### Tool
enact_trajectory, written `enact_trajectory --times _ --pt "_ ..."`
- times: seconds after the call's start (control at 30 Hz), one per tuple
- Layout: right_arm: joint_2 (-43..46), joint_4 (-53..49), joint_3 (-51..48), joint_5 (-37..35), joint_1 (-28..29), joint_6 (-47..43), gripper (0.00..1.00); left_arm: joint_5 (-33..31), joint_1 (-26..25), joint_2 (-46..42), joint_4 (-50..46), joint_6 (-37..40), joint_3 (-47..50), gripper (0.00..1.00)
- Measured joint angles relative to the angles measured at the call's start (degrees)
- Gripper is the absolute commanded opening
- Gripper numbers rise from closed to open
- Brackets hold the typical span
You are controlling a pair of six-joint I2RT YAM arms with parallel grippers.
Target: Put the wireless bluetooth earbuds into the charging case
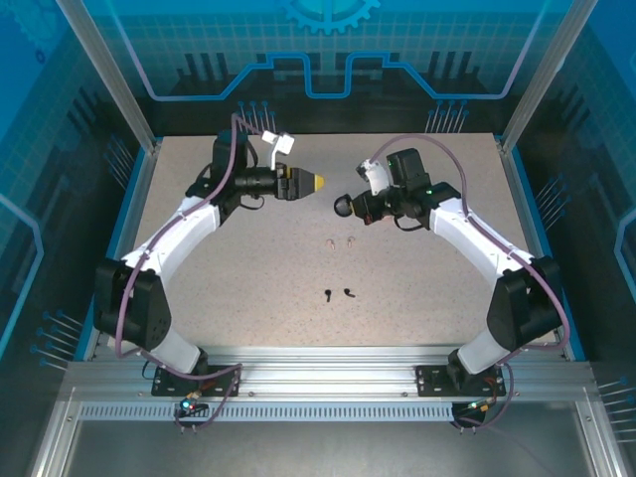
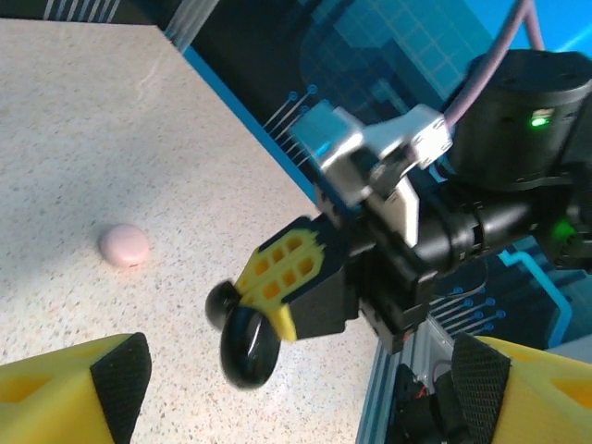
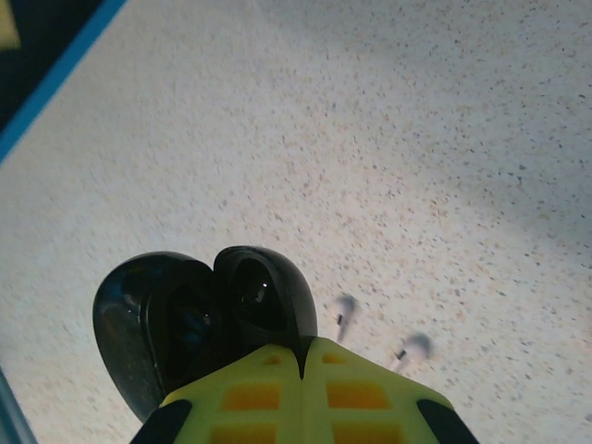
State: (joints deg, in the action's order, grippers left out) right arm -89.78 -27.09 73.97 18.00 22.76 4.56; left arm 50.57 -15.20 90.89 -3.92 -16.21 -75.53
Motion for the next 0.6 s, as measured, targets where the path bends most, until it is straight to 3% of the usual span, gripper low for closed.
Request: enact_trajectory --times 0.33,0.6 --pt "-3.06 -8.92 9.27 1.99 0.24 -10.82 0.00 5.29 -1.57 12.07 -28.26 18.05 -13.86 0.59" --pt "-6.73 -12.83 13.03 1.97 2.78 -13.68 0.00 7.10 -3.43 15.85 -38.16 24.11 -18.08 0.50"
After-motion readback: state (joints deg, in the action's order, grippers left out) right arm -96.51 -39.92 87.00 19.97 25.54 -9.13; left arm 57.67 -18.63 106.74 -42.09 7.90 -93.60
